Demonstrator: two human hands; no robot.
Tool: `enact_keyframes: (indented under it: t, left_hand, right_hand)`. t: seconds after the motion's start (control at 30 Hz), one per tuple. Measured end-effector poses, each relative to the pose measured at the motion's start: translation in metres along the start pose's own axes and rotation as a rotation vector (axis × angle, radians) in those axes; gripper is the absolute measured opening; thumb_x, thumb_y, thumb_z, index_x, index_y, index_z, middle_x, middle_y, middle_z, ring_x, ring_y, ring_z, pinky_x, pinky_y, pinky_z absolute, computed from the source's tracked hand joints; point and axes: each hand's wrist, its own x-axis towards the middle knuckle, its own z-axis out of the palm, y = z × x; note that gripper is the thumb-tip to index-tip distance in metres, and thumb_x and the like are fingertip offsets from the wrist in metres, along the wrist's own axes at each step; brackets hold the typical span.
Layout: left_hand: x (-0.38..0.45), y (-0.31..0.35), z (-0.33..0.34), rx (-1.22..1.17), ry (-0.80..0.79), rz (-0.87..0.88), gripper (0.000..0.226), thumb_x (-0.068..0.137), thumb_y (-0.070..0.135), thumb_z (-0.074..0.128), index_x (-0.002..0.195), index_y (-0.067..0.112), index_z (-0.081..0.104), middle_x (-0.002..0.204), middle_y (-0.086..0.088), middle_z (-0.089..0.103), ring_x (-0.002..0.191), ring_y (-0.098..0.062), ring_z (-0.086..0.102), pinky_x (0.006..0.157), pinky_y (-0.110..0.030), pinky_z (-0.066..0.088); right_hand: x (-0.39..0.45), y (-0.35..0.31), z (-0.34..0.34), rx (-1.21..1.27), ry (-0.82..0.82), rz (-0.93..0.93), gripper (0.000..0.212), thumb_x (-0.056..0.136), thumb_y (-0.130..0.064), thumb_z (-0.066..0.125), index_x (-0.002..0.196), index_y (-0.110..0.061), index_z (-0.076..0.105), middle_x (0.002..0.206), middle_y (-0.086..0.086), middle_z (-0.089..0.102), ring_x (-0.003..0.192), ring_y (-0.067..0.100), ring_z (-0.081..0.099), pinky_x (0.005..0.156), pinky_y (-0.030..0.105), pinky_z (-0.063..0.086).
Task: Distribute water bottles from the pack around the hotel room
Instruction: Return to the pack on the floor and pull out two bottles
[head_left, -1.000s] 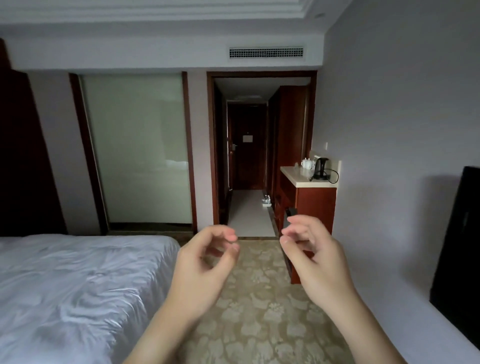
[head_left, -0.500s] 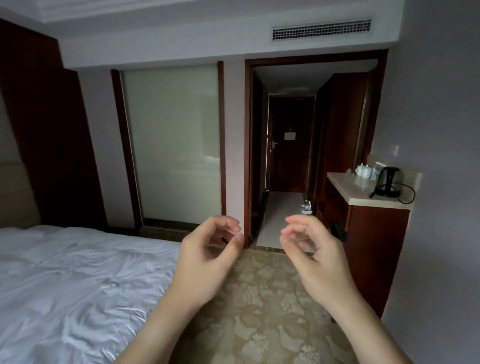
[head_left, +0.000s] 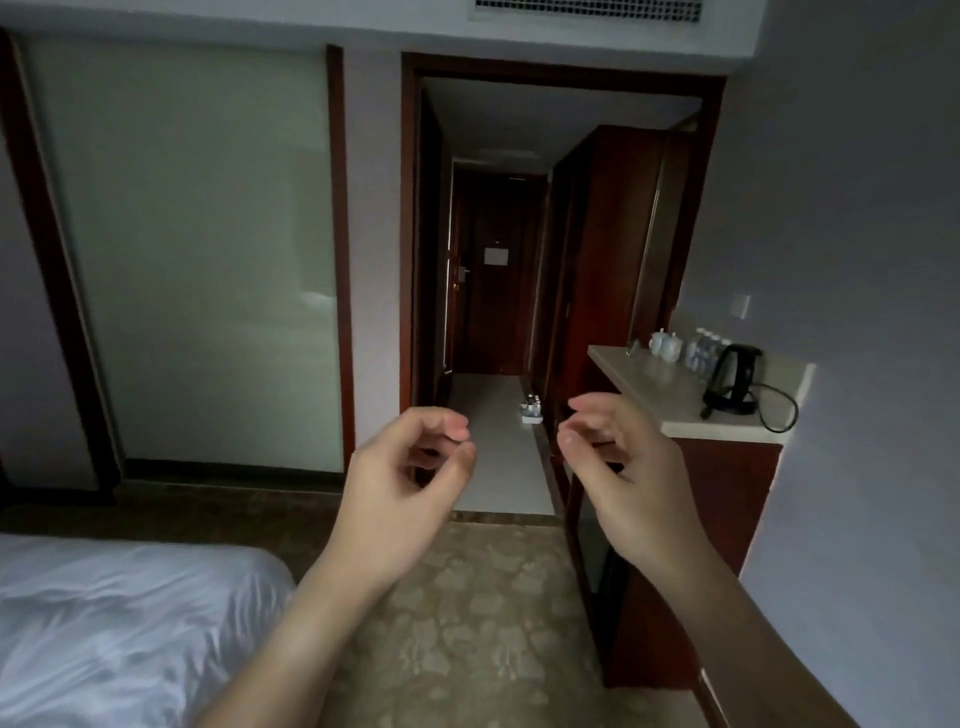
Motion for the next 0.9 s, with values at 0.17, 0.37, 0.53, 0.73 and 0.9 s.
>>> enact_keyframes:
  t: [0.17, 0.37, 0.53, 0.73, 0.9]
  left_hand:
    - [0.083, -0.075, 0.033, -0.021, -0.042, 0.020, 0.012, 0.087, 0.017, 0.066, 0.094, 0.026, 0.068, 0.094, 0.011, 0.070, 0.092, -0.010, 0.066, 0.078, -0.014, 0.049]
    - [0.179, -0.173, 0.098, -0.001, -0.053, 0.020, 0.016, 0.087, 0.010, 0.066, 0.095, 0.024, 0.069, 0.094, 0.013, 0.069, 0.092, -0.008, 0.066, 0.077, -0.013, 0.050]
    - [0.279, -0.249, 0.150, 0.041, -0.049, 0.020, 0.014, 0.087, 0.011, 0.066, 0.094, 0.023, 0.070, 0.095, 0.013, 0.070, 0.093, -0.008, 0.066, 0.078, -0.015, 0.051]
    - [0.395, -0.334, 0.175, 0.071, 0.023, 0.001, 0.012, 0.087, 0.016, 0.066, 0.094, 0.024, 0.070, 0.093, 0.012, 0.071, 0.093, -0.010, 0.067, 0.077, -0.018, 0.053]
    - [0.479, -0.422, 0.197, 0.088, 0.035, 0.018, 0.013, 0.087, 0.016, 0.066, 0.094, 0.027, 0.071, 0.094, 0.018, 0.071, 0.092, -0.003, 0.067, 0.077, -0.012, 0.051]
  right_hand:
    - [0.079, 0.071, 0.028, -0.012, 0.056, 0.020, 0.018, 0.088, -0.016, 0.068, 0.104, -0.024, 0.065, 0.088, -0.009, 0.071, 0.086, 0.005, 0.066, 0.075, 0.011, 0.048]
    - [0.178, 0.192, 0.055, 0.006, 0.071, 0.033, 0.018, 0.088, -0.021, 0.066, 0.104, -0.030, 0.064, 0.089, -0.011, 0.070, 0.088, 0.002, 0.065, 0.077, 0.010, 0.047]
    - [0.285, 0.289, 0.076, 0.067, 0.052, 0.074, 0.019, 0.089, -0.022, 0.067, 0.107, -0.029, 0.064, 0.094, -0.009, 0.071, 0.091, 0.001, 0.065, 0.078, 0.009, 0.047]
    - [0.408, 0.369, 0.117, 0.089, -0.024, 0.058, 0.020, 0.090, -0.017, 0.068, 0.106, -0.029, 0.063, 0.093, -0.010, 0.070, 0.090, 0.000, 0.065, 0.076, 0.007, 0.045]
    - [0.497, 0.441, 0.154, 0.063, -0.023, 0.043, 0.023, 0.089, -0.017, 0.068, 0.105, -0.033, 0.061, 0.090, -0.009, 0.071, 0.089, 0.001, 0.065, 0.077, 0.008, 0.046]
